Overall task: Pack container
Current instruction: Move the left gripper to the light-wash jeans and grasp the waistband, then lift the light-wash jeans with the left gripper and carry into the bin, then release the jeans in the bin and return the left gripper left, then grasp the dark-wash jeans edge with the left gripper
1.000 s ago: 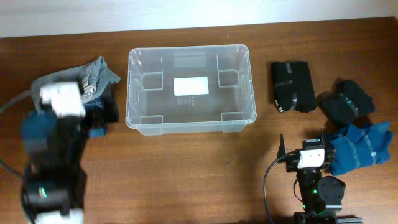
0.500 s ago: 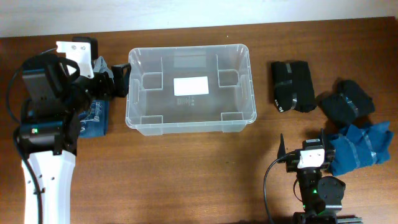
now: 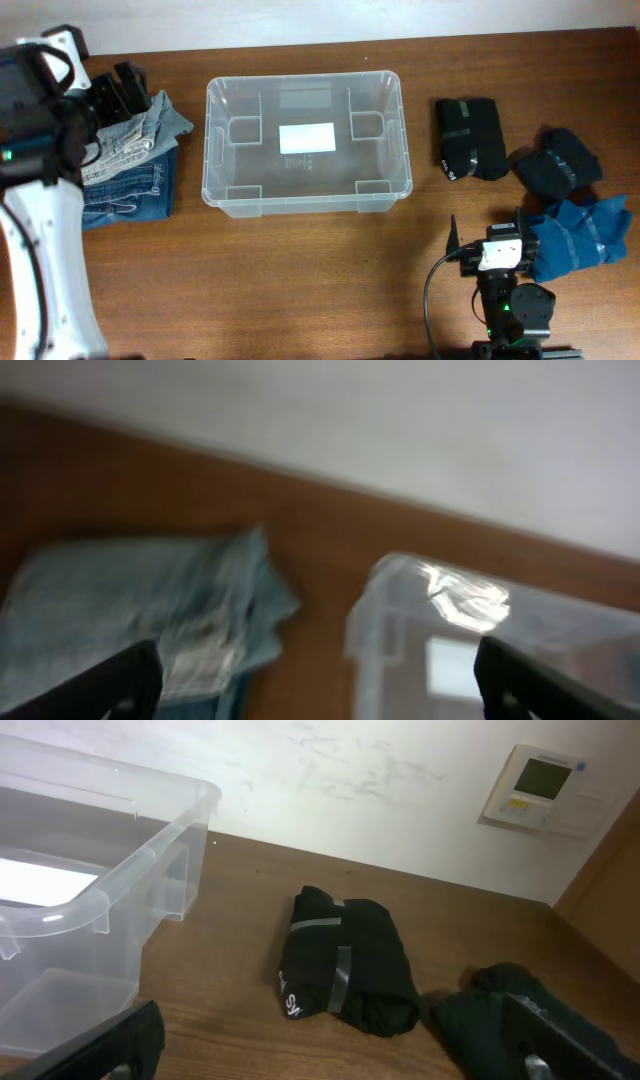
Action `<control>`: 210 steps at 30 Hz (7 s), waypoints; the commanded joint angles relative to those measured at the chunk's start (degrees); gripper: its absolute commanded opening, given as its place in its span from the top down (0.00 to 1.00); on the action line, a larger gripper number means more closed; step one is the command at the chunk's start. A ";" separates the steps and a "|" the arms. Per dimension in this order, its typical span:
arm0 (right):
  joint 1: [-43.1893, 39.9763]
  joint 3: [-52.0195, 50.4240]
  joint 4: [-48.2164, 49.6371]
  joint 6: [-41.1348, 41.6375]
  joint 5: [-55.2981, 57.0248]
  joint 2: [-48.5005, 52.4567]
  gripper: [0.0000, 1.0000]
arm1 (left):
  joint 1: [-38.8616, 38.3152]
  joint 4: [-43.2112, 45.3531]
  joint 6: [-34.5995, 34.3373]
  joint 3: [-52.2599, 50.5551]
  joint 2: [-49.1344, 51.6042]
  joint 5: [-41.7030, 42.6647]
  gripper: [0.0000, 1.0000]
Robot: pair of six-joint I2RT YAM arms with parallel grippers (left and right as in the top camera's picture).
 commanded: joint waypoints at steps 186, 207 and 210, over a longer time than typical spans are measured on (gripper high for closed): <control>0.26 -0.31 -0.24 0.46 0.09 -0.35 0.02 | 18.93 -4.81 -20.52 -8.96 27.67 11.13 0.01; 0.26 -0.31 -0.24 0.46 0.09 -0.35 0.02 | 18.93 -9.03 -17.77 -12.39 5.53 4.74 0.01; 0.26 -0.31 -0.24 0.46 0.09 -0.35 0.02 | 18.93 -4.39 -17.86 -16.28 5.53 4.79 0.01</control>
